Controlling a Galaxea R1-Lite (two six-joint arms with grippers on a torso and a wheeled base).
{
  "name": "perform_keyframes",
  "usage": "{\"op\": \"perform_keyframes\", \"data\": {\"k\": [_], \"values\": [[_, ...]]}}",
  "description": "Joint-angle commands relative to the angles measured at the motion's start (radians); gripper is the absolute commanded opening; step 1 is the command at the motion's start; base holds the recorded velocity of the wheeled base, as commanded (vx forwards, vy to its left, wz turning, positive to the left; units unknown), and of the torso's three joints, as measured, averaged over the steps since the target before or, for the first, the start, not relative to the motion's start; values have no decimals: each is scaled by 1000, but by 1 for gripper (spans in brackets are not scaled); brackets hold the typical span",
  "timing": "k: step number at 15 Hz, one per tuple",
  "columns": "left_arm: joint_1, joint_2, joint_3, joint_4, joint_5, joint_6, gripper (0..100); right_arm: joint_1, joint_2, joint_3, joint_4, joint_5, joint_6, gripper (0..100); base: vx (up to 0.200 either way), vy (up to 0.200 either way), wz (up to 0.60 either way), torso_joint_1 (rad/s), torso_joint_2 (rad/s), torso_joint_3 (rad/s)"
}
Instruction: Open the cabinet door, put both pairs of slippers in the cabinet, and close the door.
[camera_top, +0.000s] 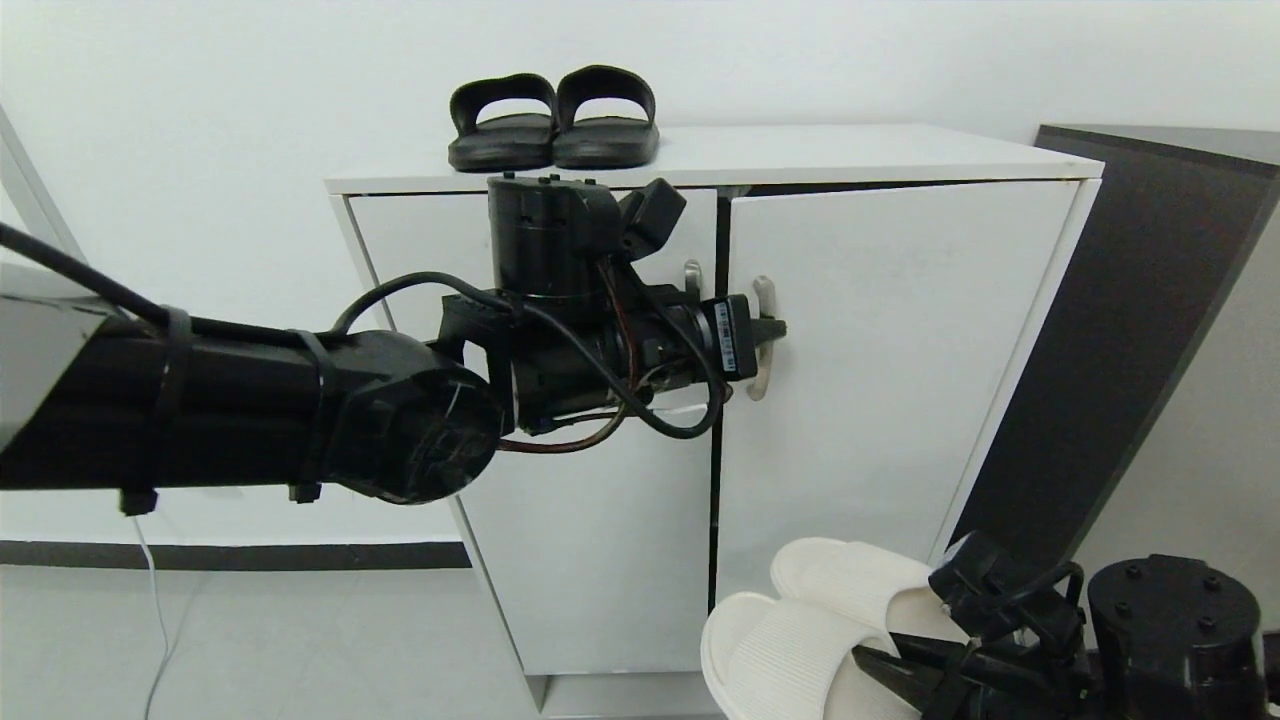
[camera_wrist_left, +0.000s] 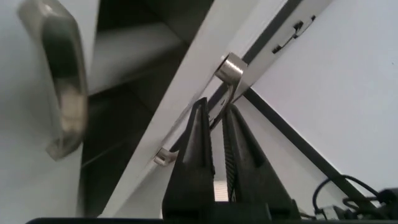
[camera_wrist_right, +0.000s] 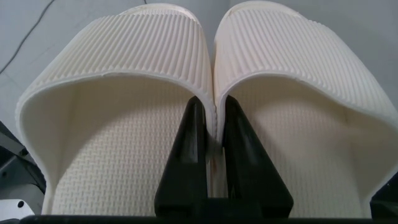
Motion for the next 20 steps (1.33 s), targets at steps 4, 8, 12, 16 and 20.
{"op": "perform_keyframes", "data": {"k": [4,8,12,16,20], "values": [[0,-78,102,-5,-27,-1,0,8,-5,13,-1,2,-2,0,0,0,0,0,0,0],[3,-157,230,-63,-93,-2,0,16,-13,18,-1,2,-4,0,0,0,0,0,0,0],[34,-177,255,-81,-93,-5,0,20,-16,19,0,2,-4,0,0,0,0,0,0,0],[55,-114,217,-124,-73,-64,0,23,-17,25,-1,4,-4,0,0,0,0,0,0,0],[61,-34,152,-175,-71,-113,0,28,-17,28,-1,10,-5,0,0,0,0,0,0,0]]}}
